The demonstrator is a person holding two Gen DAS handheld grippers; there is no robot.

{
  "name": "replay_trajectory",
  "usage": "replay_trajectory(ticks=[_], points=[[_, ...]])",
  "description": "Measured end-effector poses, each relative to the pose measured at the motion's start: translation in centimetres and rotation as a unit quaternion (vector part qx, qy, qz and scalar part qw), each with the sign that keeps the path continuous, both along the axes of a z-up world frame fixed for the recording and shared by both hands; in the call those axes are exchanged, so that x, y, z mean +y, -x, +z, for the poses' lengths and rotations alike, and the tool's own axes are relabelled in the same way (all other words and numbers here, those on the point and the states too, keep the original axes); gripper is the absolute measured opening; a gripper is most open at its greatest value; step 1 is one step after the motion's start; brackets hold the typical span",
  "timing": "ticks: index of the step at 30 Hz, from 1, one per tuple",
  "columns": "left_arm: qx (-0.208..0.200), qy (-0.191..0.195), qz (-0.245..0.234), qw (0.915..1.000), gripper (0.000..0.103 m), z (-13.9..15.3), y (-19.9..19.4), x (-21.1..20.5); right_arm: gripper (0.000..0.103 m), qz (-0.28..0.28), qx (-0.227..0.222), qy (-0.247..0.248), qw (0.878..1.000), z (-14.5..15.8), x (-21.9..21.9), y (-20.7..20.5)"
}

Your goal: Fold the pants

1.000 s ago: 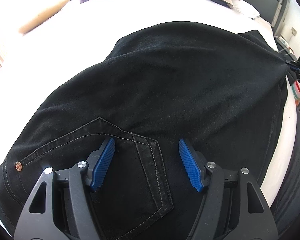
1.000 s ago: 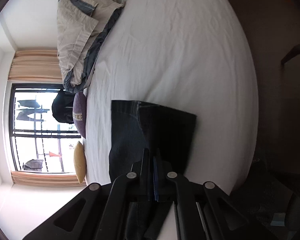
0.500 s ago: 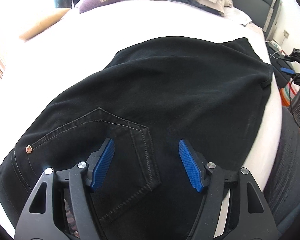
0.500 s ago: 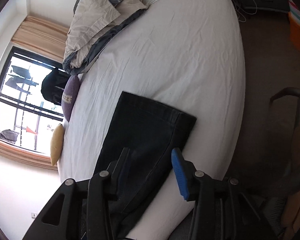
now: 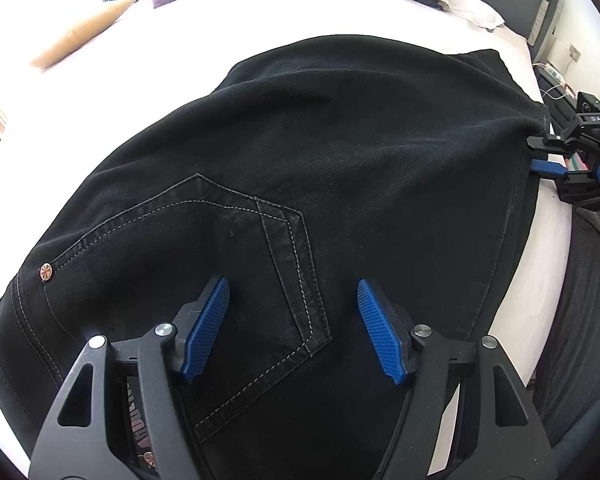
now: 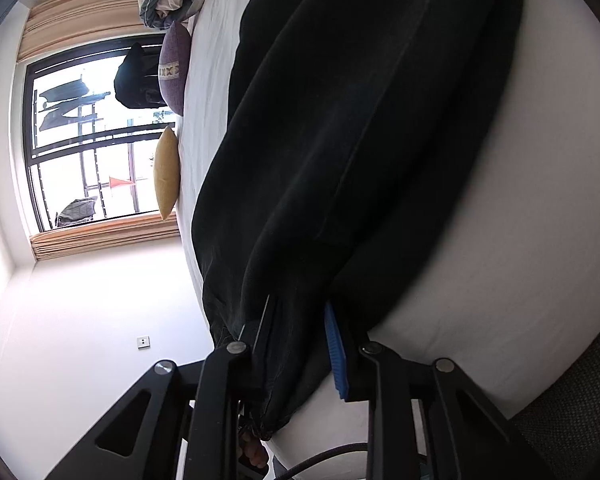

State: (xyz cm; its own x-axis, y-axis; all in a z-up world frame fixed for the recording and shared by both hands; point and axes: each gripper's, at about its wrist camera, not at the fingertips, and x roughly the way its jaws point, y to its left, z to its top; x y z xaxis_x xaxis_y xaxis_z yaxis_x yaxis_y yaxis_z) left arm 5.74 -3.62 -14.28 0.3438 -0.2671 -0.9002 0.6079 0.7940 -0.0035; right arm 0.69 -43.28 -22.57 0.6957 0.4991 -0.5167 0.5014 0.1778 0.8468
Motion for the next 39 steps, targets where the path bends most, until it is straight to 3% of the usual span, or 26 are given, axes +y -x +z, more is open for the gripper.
replay_trajectory(ticks=[3, 4, 5, 13, 22, 25, 27, 28, 29, 30, 37, 39], points=[[-0.001, 0.0, 0.002, 1.0, 0.065, -0.1, 0.3, -0.4, 0.023, 0.008, -0.011, -0.005, 1.0, -0.2, 0.1, -0.7], [-0.001, 0.001, 0.002, 1.0, 0.065, -0.2, 0.2, -0.5, 0.018, 0.011, -0.011, -0.002, 1.0, -0.3, 0.3, -0.9], [0.0, 0.001, 0.002, 1.0, 0.065, -0.2, 0.1, -0.5, 0.006, 0.015, -0.01, 0.005, 1.0, -0.3, 0.5, -1.0], [0.0, -0.007, -0.006, 1.0, 0.066, 0.1, 0.0, -0.4, 0.003, -0.013, 0.002, 0.029, 0.999, 1.4, 0.6, 2.2], [-0.007, -0.026, -0.02, 0.9995, 0.068, -0.2, 0.0, -0.8, 0.002, -0.016, 0.023, 0.029, 0.999, -0.8, 0.7, 2.7], [-0.011, -0.024, -0.015, 0.9995, 0.07, -0.5, -0.1, -0.7, 0.005, 0.007, 0.007, 0.032, 0.999, 0.2, 0.6, 2.8], [-0.014, -0.023, -0.015, 0.9995, 0.07, -0.7, 0.0, -0.5, 0.011, -0.006, -0.009, 0.033, 0.999, 1.2, -0.3, 3.8], [-0.015, -0.022, -0.016, 0.9995, 0.071, -0.8, -0.1, -0.4, 0.019, -0.015, -0.012, 0.039, 0.999, 1.8, -1.0, 4.3], [-0.014, -0.02, -0.016, 0.9996, 0.07, -0.8, -0.1, -0.4, 0.035, -0.031, -0.016, 0.046, 0.998, 2.2, -1.6, 4.9], [-0.014, -0.019, -0.016, 0.9996, 0.071, -0.8, -0.1, -0.1, 0.037, -0.045, -0.02, 0.052, 0.997, 2.6, -2.2, 5.4], [-0.015, -0.02, -0.012, 0.9996, 0.071, -0.9, 0.0, 0.1, 0.036, -0.077, 0.01, 0.045, 0.996, 1.0, -4.8, 4.9], [-0.014, -0.021, -0.012, 0.9996, 0.071, -0.9, 0.0, 0.0, 0.024, -0.079, 0.007, 0.035, 0.996, 0.5, -5.1, 4.3]])
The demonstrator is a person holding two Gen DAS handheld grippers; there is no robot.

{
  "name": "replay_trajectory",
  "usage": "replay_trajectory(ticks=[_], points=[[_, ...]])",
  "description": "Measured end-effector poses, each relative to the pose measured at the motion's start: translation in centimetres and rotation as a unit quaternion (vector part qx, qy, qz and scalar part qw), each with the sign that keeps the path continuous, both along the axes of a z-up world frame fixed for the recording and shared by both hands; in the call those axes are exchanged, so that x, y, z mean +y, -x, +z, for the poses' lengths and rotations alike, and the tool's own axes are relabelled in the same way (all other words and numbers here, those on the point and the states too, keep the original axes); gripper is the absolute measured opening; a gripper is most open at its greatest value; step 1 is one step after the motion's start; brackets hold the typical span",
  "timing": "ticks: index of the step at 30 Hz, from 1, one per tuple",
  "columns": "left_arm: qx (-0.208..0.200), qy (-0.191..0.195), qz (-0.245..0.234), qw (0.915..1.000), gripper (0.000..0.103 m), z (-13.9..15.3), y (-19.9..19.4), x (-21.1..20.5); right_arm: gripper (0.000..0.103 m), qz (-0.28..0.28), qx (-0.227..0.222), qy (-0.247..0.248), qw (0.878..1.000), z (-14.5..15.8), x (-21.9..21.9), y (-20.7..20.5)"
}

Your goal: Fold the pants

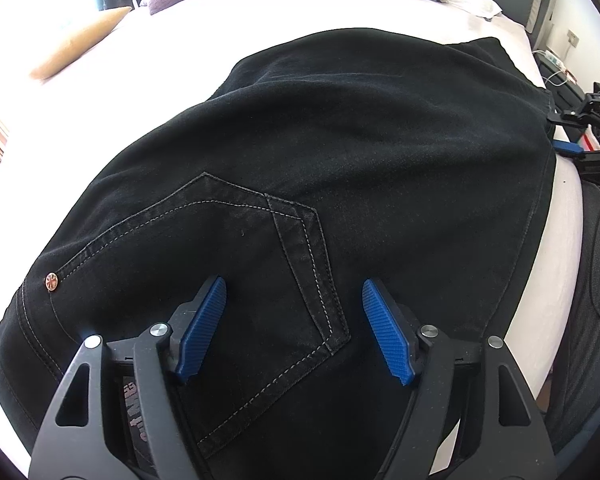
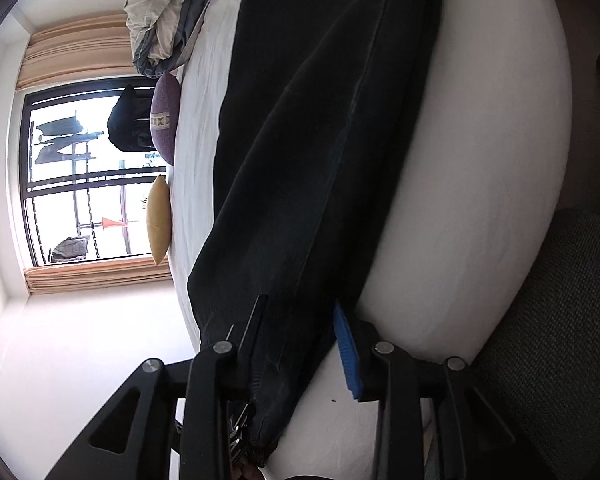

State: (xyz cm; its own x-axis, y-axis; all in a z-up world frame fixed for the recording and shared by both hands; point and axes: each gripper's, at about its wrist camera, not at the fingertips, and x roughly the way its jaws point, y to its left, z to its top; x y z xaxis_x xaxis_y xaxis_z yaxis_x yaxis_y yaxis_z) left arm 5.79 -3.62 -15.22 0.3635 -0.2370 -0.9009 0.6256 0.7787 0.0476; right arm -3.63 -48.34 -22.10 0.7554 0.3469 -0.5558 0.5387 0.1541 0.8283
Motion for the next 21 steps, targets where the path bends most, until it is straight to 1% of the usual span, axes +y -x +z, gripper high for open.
replay_trajectory(ticks=[1, 2, 3, 5, 7, 10, 12, 14, 16, 17, 18, 19, 21], points=[[0.0, 0.0, 0.0, 1.0, 0.071, 0.0, 0.0, -0.1, 0.021, 0.007, -0.001, 0.006, 1.0, 0.1, 0.0, -0.3], [0.0, -0.001, 0.0, 1.0, 0.071, 0.0, 0.0, -0.1, 0.014, 0.011, -0.001, 0.012, 1.0, 0.1, 0.0, -0.6], [0.0, -0.001, 0.0, 1.0, 0.071, 0.0, 0.0, -0.1, 0.011, 0.011, -0.002, 0.012, 1.0, 0.1, 0.0, -0.7], [0.0, -0.001, 0.0, 1.0, 0.071, 0.0, 0.0, 0.0, 0.007, 0.007, -0.003, 0.011, 1.0, -0.1, -0.2, -0.6], [0.001, -0.001, 0.001, 1.0, 0.071, 0.0, -0.1, 0.0, 0.006, 0.005, 0.0, 0.021, 1.0, 0.0, 0.1, 0.1], [0.0, -0.003, 0.0, 1.0, 0.071, 0.1, -0.1, -0.1, 0.005, 0.0, 0.004, 0.027, 1.0, 0.6, 0.3, 1.0], [-0.001, -0.005, -0.001, 1.0, 0.071, 0.0, -0.1, -0.1, 0.005, 0.0, 0.01, 0.031, 0.999, 0.3, 0.2, 0.8], [-0.001, -0.006, -0.002, 1.0, 0.071, 0.0, -0.1, -0.2, 0.004, -0.008, 0.015, 0.019, 1.0, -0.8, 0.0, 0.7], [-0.002, -0.007, -0.003, 1.0, 0.071, 0.0, 0.0, -0.3, 0.004, 0.002, 0.012, 0.019, 1.0, -0.8, 0.1, 0.6], [-0.002, -0.006, -0.002, 1.0, 0.071, -0.1, 0.1, -0.3, 0.005, 0.008, 0.014, 0.009, 1.0, -0.7, -0.1, 0.6], [-0.003, -0.005, -0.002, 1.0, 0.071, -0.1, 0.0, -0.3, 0.01, 0.009, 0.021, -0.002, 1.0, -0.4, -0.4, 0.9], [-0.003, -0.005, -0.002, 1.0, 0.071, -0.1, 0.1, -0.2, 0.013, 0.011, 0.033, 0.011, 0.999, 0.5, -0.7, 1.4], [-0.003, -0.005, -0.002, 1.0, 0.071, -0.2, 0.1, -0.2, 0.017, 0.018, 0.058, 0.086, 0.994, 3.5, -1.3, 2.3]])
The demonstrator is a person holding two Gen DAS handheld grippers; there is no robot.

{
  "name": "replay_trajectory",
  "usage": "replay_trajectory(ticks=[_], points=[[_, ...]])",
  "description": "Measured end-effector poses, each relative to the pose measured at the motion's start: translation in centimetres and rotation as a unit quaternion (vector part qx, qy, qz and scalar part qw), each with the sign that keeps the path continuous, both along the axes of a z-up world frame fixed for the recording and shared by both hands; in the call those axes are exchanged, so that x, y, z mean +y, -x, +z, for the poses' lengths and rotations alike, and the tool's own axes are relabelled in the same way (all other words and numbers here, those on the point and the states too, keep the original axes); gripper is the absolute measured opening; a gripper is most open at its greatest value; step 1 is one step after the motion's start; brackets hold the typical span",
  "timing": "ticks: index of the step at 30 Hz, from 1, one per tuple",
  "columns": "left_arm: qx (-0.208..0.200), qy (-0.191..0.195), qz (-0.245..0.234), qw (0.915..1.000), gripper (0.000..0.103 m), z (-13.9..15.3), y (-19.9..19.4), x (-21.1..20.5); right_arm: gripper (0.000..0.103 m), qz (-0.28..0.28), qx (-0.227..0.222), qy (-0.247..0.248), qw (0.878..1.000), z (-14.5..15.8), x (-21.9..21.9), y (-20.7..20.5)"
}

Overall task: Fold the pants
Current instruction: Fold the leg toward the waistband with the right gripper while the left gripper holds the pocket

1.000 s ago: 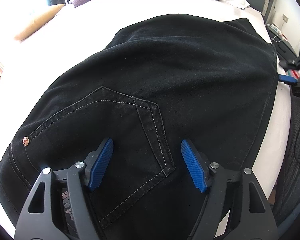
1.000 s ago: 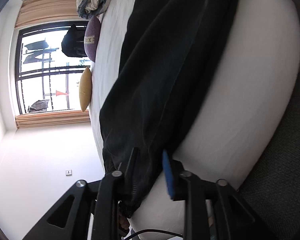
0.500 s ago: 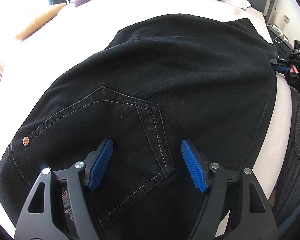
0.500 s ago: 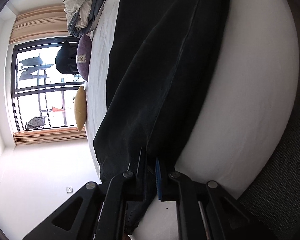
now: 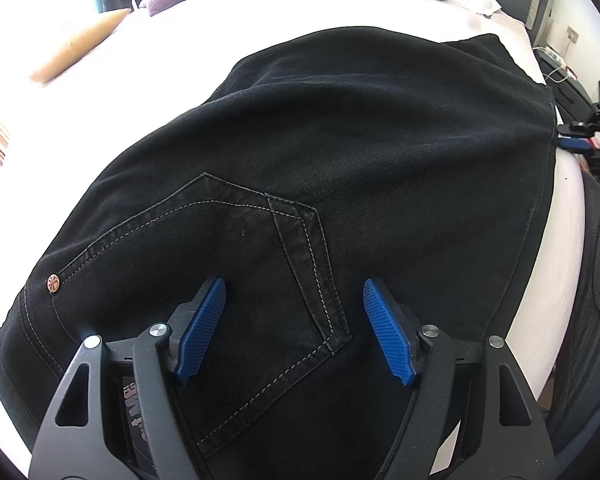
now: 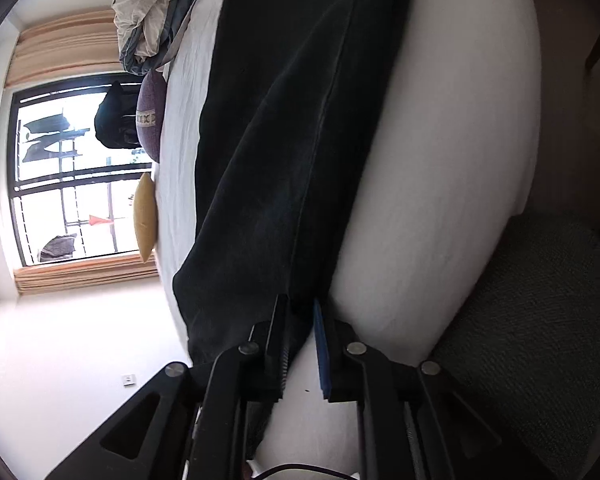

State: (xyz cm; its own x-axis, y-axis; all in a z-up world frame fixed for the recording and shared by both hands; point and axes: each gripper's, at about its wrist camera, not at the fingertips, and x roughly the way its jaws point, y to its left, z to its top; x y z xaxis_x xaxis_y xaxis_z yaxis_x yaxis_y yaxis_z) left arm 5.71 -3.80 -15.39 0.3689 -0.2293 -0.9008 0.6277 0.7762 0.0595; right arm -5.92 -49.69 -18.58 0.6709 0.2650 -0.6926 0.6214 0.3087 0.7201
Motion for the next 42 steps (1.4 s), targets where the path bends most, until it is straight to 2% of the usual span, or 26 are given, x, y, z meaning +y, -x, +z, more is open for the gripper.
replay_trajectory(ticks=[1, 3, 5, 6, 8, 10, 12, 13, 14, 15, 17, 18, 19, 20, 23, 24, 26, 29, 30, 31, 32, 33, 34, 37, 40, 42], points=[[0.0, 0.001, 0.001, 1.0, 0.072, 0.0, 0.0, 0.0, 0.017, 0.003, -0.006, 0.024, 1.0, 1.5, -0.5, 0.1], [-0.001, 0.0, 0.001, 1.0, 0.072, -0.1, 0.0, 0.1, 0.017, 0.009, -0.05, 0.045, 0.998, 4.0, -1.6, -0.5], [0.0, -0.001, 0.001, 1.0, 0.072, 0.0, 0.0, 0.2, 0.017, 0.03, -0.081, 0.06, 0.994, 5.5, -2.4, -2.5], [0.0, -0.001, 0.002, 1.0, 0.072, 0.0, 0.0, 0.2, 0.017, 0.04, -0.088, 0.058, 0.994, 5.6, -2.7, -3.6], [0.001, -0.002, 0.003, 1.0, 0.072, 0.0, -0.1, 0.1, 0.017, 0.07, -0.113, 0.02, 0.991, 4.3, -3.2, -6.2], [0.001, -0.001, 0.005, 1.0, 0.072, 0.0, -0.1, -0.1, 0.02, 0.06, -0.068, 0.007, 0.996, 1.7, -4.2, -7.7], [0.001, -0.001, 0.005, 1.0, 0.072, 0.0, -0.1, -0.1, 0.022, 0.047, -0.016, 0.019, 0.999, -0.9, -5.6, -8.2], [0.001, 0.001, 0.005, 1.0, 0.072, 0.0, -0.1, -0.1, 0.017, 0.021, 0.015, 0.035, 0.999, -1.8, -6.6, -7.7], [0.001, 0.002, 0.004, 1.0, 0.072, 0.0, -0.2, 0.0, 0.0, -0.004, 0.017, 0.036, 0.999, -2.4, -7.7, -6.9], [0.001, 0.002, 0.003, 1.0, 0.072, 0.0, -0.1, 0.1, 0.0, -0.031, 0.005, 0.041, 0.999, -2.5, -8.9, -6.0], [0.0, 0.003, 0.004, 1.0, 0.072, 0.0, -0.1, 0.2, 0.0, -0.079, 0.029, 0.088, 0.993, -1.3, -10.4, -4.4], [-0.001, 0.001, 0.004, 1.0, 0.072, 0.1, -0.1, 0.3, 0.001, -0.081, 0.043, 0.109, 0.99, -0.4, -10.5, -4.3], [-0.002, -0.002, 0.005, 1.0, 0.072, 0.2, -0.1, 0.2, 0.006, -0.07, 0.048, 0.126, 0.988, 0.8, -10.2, -4.7], [-0.005, -0.005, 0.007, 1.0, 0.072, 0.5, 0.0, 0.2, 0.008, -0.05, 0.031, 0.135, 0.989, 2.1, -9.6, -5.5], [-0.018, 0.012, 0.01, 0.9997, 0.072, 1.8, 0.0, -0.5, 0.011, 0.057, -0.042, 0.137, 0.988, 5.2, -5.9, -9.9], [-0.022, 0.02, 0.01, 0.9995, 0.072, 2.2, -0.1, -0.8, 0.02, 0.096, -0.059, 0.132, 0.985, 5.7, -4.4, -11.9], [-0.026, 0.032, 0.009, 0.9991, 0.072, 2.8, -0.6, -1.8, 0.031, 0.163, -0.086, 0.096, 0.978, 5.0, -1.6, -16.0], [-0.028, 0.04, 0.016, 0.9987, 0.072, 2.5, -1.8, -3.1, 0.031, 0.205, -0.043, 0.069, 0.975, 1.3, 0.8, -20.6], [-0.026, 0.042, 0.017, 0.9986, 0.072, 2.3, -2.1, -3.4, 0.031, 0.199, -0.022, 0.059, 0.978, -0.5, 0.7, -21.4], [-0.021, 0.043, 0.019, 0.9987, 0.072, 2.0, -2.5, -3.6, 0.025, 0.182, -0.002, 0.056, 0.982, -2.0, 0.0, -21.7], [-0.017, 0.04, 0.02, 0.9988, 0.072, 1.7, -2.7, -3.7, 0.0, 0.157, 0.005, 0.052, 0.986, -3.1, -1.2, -21.7], [-0.016, 0.035, 0.021, 0.999, 0.072, 1.3, -2.8, -3.7, 0.0, 0.125, -0.01, 0.031, 0.992, -3.8, -2.7, -21.3], [-0.015, 0.033, 0.02, 0.9991, 0.072, 1.1, -2.9, -3.6, 0.0, 0.096, -0.014, 0.032, 0.995, -4.0, -3.8, -20.5], [-0.013, 0.041, 0.028, 0.9987, 0.072, 0.8, -3.0, -2.8, 0.0, 0.037, 0.013, 0.132, 0.99, -2.5, -6.4, -19.1], [-0.015, 0.049, 0.03, 0.9983, 0.072, 0.7, -2.8, -2.4, 0.0, 0.003, 0.033, 0.17, 0.985, -1.9, -7.9, -18.1], [-0.019, 0.047, 0.029, 0.9983, 0.072, 0.7, -2.7, -2.4, 0.0, -0.008, 0.059, 0.233, 0.971, 0.0, -7.3, -17.5]])
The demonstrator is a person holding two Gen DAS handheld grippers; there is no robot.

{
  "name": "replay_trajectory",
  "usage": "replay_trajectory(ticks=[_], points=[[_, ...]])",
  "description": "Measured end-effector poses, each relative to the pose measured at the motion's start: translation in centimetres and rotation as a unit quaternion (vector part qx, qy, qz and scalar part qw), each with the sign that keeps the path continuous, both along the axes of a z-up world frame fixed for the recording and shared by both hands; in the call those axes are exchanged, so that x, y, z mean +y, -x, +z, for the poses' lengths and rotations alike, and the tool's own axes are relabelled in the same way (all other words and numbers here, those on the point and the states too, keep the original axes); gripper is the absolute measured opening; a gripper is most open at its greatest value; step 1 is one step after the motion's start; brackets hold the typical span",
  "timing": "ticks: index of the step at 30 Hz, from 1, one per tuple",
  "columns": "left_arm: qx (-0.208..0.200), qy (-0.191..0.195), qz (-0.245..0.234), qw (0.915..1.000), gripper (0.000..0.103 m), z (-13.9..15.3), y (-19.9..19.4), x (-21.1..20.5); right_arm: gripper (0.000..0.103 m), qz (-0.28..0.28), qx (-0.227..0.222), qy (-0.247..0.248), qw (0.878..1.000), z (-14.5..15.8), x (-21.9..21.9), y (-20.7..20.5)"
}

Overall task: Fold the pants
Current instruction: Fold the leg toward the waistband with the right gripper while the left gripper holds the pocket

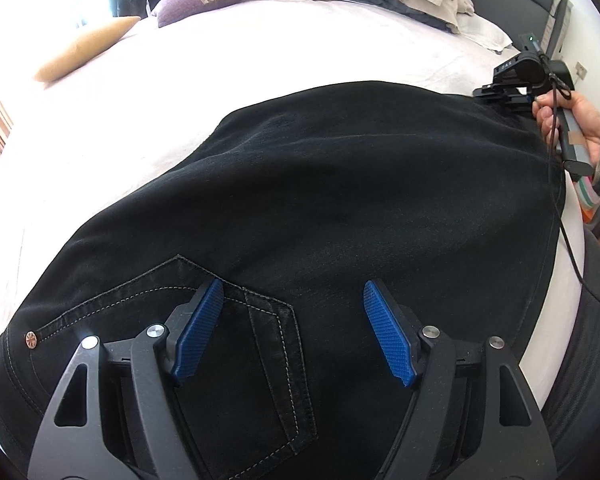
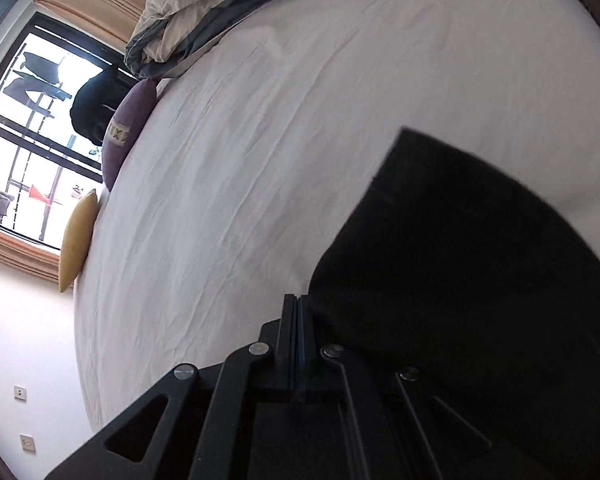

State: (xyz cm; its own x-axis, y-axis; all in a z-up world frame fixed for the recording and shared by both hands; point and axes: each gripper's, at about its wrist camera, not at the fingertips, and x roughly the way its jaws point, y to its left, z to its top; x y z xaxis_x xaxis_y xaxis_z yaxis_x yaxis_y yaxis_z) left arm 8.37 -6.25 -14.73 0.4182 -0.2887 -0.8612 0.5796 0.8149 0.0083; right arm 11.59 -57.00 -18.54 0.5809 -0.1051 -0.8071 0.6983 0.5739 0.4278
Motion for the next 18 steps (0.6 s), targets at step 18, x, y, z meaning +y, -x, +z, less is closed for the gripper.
replay_trajectory(ticks=[18], points=[[-0.004, 0.001, 0.003, 1.0, 0.076, -0.6, 1.7, 0.1, 0.0, -0.086, -0.085, -0.14, 0.983, -3.8, -4.4, 8.8]])
